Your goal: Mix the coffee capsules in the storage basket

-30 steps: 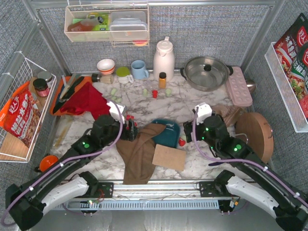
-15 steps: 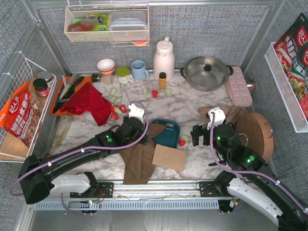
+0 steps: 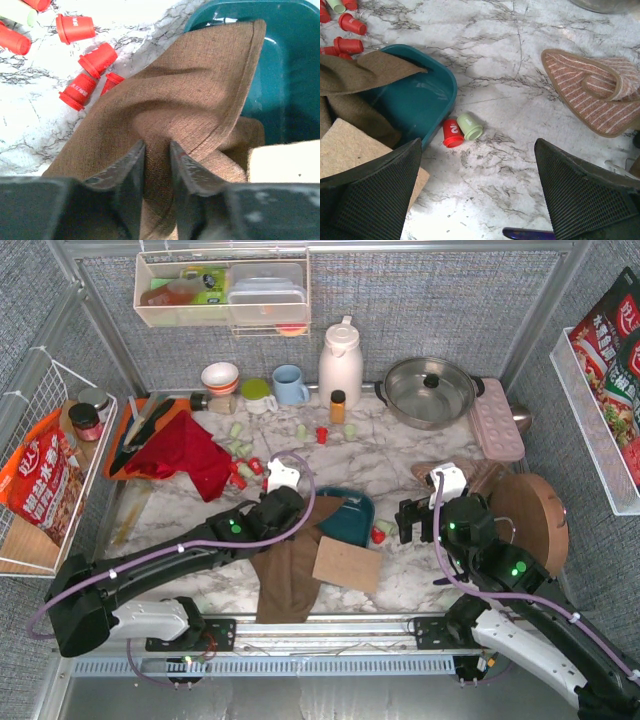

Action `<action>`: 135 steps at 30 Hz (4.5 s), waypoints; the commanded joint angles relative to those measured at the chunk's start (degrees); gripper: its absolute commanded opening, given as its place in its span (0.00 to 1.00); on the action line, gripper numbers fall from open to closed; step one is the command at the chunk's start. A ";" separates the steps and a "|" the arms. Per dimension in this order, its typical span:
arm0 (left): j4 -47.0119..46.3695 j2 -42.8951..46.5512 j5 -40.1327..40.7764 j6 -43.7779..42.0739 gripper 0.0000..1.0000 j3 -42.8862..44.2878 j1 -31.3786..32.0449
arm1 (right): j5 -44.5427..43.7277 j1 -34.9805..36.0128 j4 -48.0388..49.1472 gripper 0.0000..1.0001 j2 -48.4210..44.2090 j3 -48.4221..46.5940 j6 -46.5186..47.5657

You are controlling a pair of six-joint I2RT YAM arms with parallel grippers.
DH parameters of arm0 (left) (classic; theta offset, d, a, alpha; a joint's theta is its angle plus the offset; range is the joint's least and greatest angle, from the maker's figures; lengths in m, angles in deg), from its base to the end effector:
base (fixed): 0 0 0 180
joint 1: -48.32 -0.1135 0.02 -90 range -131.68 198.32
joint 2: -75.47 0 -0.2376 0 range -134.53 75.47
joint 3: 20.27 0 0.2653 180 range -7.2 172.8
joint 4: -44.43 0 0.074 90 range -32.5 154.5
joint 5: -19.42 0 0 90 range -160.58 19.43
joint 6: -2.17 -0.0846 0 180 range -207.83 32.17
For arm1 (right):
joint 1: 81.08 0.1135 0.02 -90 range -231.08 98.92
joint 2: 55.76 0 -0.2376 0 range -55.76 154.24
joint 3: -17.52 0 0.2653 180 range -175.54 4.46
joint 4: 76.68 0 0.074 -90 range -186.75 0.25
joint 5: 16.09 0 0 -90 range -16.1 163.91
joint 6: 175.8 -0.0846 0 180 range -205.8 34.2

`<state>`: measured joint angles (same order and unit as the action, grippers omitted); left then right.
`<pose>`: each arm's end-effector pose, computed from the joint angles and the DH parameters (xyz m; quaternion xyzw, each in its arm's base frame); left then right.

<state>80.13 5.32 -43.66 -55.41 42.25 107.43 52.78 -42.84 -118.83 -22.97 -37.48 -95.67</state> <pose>0.1925 -0.2472 0.1992 0.1164 0.8902 -0.1269 0.4219 0.1835 0.1058 0.2903 -0.0952 0.8062 0.0929 0.5765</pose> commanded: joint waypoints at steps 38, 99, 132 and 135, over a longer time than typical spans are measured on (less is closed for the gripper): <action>0.61 -2.78 20.46 -29.26 0.00 54.27 -27.67 | -1.24 0.08 0.92 0.99 -0.36 0.35 0.03; -9.83 -4.46 -8.39 -14.89 0.99 27.00 -54.16 | 4.26 0.09 2.45 0.98 7.15 -0.28 0.18; -12.44 38.29 -23.71 -17.04 0.99 -13.37 -53.49 | -18.74 20.70 8.90 0.81 67.78 -23.84 -28.27; -12.46 38.75 -24.01 -16.97 0.99 -13.65 -53.56 | -21.38 21.28 8.26 0.77 67.18 -22.94 -30.50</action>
<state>69.66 43.59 -67.70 -71.98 28.83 53.86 40.61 -22.23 -107.31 44.44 -60.65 -118.88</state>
